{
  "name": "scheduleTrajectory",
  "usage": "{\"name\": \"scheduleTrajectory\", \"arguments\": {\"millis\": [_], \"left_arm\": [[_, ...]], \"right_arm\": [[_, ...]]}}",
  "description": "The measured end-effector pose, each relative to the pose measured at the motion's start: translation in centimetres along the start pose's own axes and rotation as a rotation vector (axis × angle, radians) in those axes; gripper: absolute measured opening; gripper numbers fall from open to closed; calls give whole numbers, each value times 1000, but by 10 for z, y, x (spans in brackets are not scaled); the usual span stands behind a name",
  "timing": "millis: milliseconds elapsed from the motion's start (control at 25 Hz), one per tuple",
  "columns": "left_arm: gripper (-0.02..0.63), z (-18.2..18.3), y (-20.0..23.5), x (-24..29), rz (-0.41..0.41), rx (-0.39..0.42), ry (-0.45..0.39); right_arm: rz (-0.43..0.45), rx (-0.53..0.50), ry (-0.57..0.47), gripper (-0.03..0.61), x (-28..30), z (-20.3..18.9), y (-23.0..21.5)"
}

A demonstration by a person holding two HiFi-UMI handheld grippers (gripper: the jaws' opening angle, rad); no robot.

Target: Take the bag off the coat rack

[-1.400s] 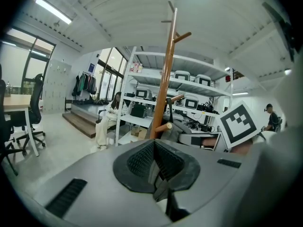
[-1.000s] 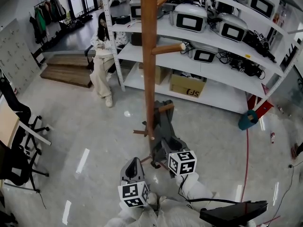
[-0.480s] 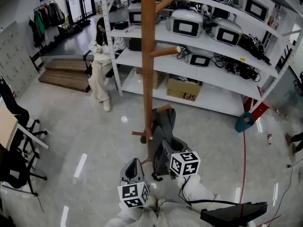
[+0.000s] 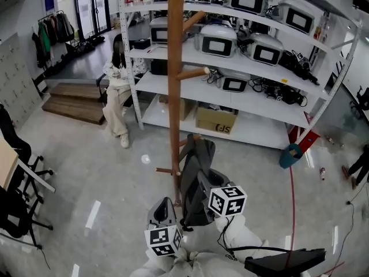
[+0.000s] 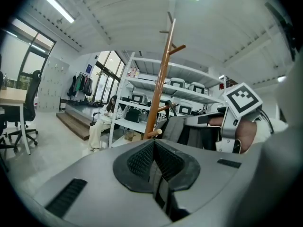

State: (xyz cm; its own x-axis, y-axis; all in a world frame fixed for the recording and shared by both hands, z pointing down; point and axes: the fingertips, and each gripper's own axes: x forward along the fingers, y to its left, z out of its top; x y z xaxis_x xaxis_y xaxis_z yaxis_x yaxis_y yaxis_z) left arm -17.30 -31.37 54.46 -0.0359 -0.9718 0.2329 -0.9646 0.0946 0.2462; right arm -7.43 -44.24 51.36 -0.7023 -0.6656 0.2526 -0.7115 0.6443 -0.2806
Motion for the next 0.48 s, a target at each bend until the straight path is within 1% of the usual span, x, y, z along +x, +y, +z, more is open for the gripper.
{"name": "scheduleTrajectory", "arguments": {"millis": [320,480], "left_arm": [[-12,5,-10,-5,-30,3,-26],[-12,7,-10,-10,-30,1,-35]], "right_arm": [[-16,4,-69,97,-14,30,0],[-32,29,-89,97,-20,35,-5]]}}
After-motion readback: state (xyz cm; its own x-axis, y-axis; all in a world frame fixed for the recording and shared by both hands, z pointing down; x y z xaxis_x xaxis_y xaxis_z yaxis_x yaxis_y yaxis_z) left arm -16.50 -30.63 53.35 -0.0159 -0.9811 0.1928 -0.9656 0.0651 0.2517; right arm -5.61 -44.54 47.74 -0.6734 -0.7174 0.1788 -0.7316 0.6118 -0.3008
